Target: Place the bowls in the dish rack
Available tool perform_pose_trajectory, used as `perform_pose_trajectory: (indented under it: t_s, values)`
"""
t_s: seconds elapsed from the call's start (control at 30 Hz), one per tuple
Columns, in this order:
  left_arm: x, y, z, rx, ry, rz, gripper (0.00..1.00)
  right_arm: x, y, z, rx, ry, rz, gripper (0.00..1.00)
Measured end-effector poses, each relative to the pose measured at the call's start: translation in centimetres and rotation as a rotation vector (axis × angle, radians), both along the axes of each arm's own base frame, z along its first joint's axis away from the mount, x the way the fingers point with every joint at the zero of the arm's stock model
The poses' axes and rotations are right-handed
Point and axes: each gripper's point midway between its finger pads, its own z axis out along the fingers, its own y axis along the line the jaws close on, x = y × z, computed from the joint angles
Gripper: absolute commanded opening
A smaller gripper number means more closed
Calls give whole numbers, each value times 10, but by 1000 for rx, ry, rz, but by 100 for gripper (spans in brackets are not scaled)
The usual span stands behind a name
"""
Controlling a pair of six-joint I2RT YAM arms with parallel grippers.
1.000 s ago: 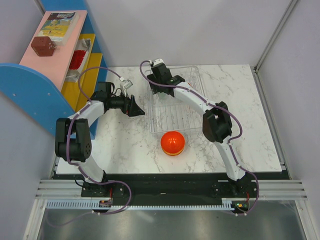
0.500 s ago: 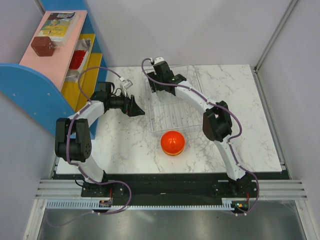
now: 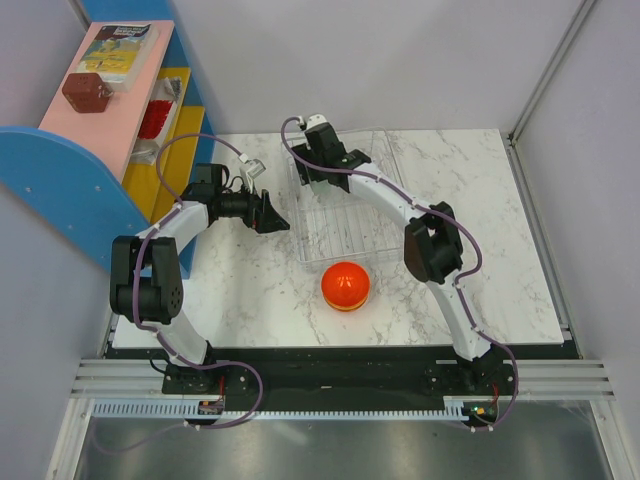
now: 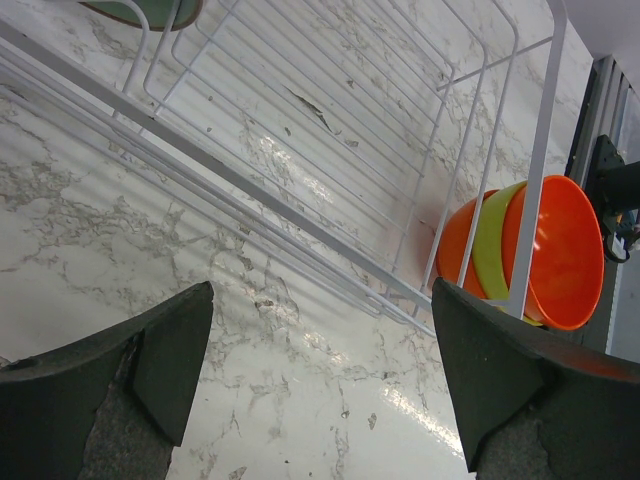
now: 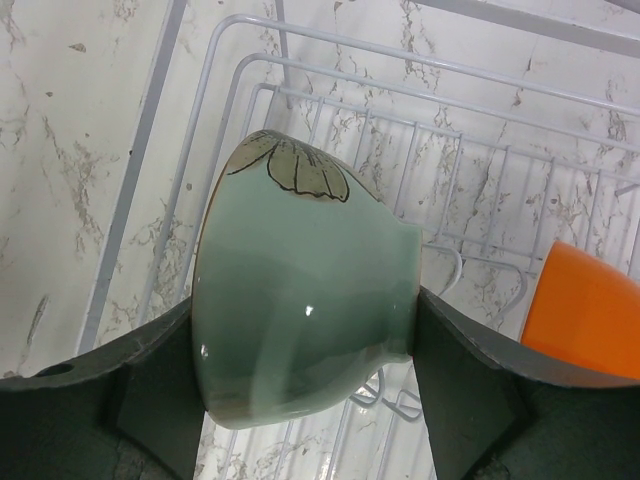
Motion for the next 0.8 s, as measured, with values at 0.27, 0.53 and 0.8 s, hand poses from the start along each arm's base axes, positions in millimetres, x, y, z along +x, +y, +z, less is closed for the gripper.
perform_pose_trajectory:
  t_s: [0.27, 0.53, 0.8]
  values:
    - [0, 0, 1, 0, -3, 0, 96, -3, 5, -5, -35, -16, -9, 0]
    - [0, 0, 2, 0, -5, 0, 96, -8, 14, -17, -51, -11, 2, 0]
    - [0, 0, 2, 0, -5, 0, 96, -11, 18, -22, -54, -2, 10, 0]
